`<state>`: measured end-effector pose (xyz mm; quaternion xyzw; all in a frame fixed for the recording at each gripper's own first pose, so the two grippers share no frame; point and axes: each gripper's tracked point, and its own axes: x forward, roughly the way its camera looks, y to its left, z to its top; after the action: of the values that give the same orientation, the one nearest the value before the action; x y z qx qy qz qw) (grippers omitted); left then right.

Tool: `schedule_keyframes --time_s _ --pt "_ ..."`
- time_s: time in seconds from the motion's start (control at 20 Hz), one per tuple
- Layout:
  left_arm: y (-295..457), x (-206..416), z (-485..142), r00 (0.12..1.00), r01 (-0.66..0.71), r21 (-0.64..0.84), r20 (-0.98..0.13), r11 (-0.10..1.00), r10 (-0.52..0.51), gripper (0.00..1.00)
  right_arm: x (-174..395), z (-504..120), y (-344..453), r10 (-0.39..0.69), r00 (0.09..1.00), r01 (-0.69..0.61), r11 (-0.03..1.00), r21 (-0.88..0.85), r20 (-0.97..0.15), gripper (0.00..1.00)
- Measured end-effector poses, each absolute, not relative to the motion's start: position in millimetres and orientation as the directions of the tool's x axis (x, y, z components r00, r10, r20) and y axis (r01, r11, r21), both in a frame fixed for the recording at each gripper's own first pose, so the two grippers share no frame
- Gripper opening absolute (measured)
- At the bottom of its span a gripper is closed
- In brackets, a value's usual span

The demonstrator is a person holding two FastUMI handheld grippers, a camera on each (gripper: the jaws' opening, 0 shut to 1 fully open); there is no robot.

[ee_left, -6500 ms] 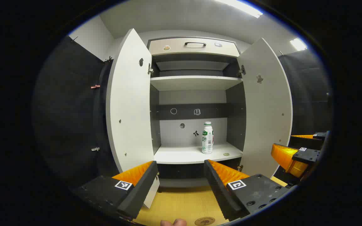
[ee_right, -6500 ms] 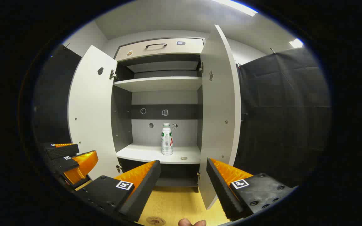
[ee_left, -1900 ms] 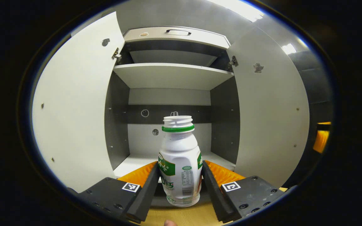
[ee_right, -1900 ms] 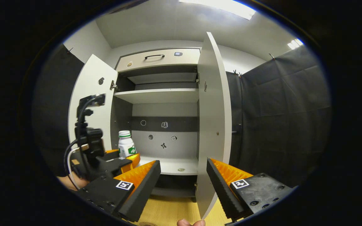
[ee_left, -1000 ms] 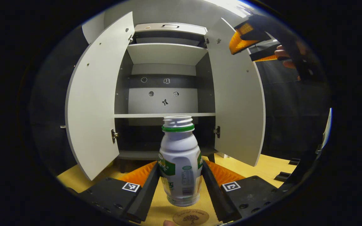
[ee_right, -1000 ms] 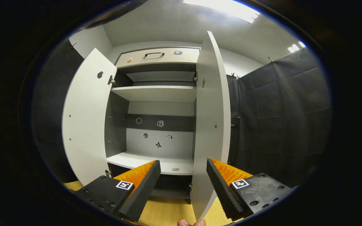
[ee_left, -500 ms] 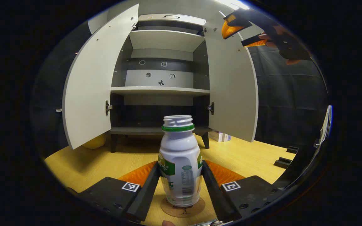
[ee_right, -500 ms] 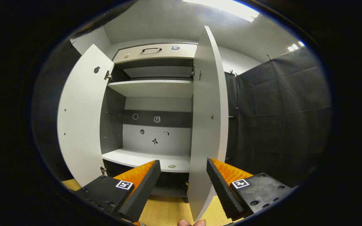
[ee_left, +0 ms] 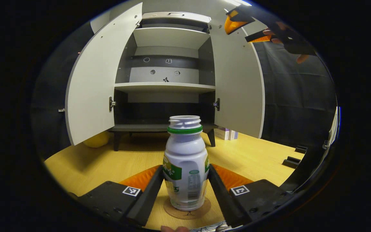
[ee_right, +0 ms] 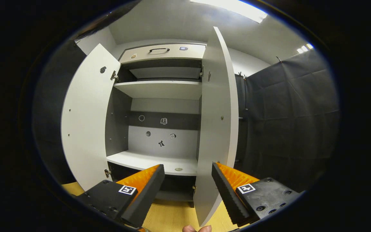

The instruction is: Grasp the bottle in the cabinet with the left hand and place it on the coaster, then close the right door with the right hand and the left door with the left hand.

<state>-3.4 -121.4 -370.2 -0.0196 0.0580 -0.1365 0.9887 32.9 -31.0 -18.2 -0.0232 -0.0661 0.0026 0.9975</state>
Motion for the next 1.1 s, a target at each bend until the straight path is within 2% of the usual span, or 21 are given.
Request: schedule_keyframes --time_s 0.2,0.5,0.75,0.9,0.95,1.1 --pt "-118.8 -13.0 -375.0 0.951 0.263 -0.061 -0.150 0.963 -0.270 0.94 29.4 -18.7 -26.4 0.033 0.991 -0.032 0.999 -0.016 0.129 0.98" --pt "-100.5 -38.5 -342.6 0.953 0.248 -0.084 -0.161 0.965 -0.258 0.94 24.6 -12.4 -23.4 0.052 0.990 -0.053 0.999 0.007 0.134 0.97" --pt "-68.6 -44.4 -263.8 0.964 0.206 -0.125 -0.147 0.971 -0.223 0.94 19.5 -6.6 -18.3 0.073 0.988 -0.071 0.997 -0.021 0.133 0.98" --pt "-33.7 -37.4 -197.8 0.979 0.146 -0.184 -0.114 0.972 -0.169 0.94 13.7 5.1 -18.0 0.095 0.988 -0.099 0.995 0.020 0.120 0.97" --pt "-23.5 -33.1 -174.1 0.985 0.125 -0.199 -0.093 0.972 -0.146 0.94 12.3 8.4 -24.2 0.086 0.989 -0.089 0.996 0.020 0.117 1.00" --pt "11.8 -21.7 -124.8 0.995 0.040 -0.170 -0.079 0.985 -0.054 0.95 9.4 11.5 -42.4 0.061 0.994 -0.063 0.998 0.017 0.087 0.97"
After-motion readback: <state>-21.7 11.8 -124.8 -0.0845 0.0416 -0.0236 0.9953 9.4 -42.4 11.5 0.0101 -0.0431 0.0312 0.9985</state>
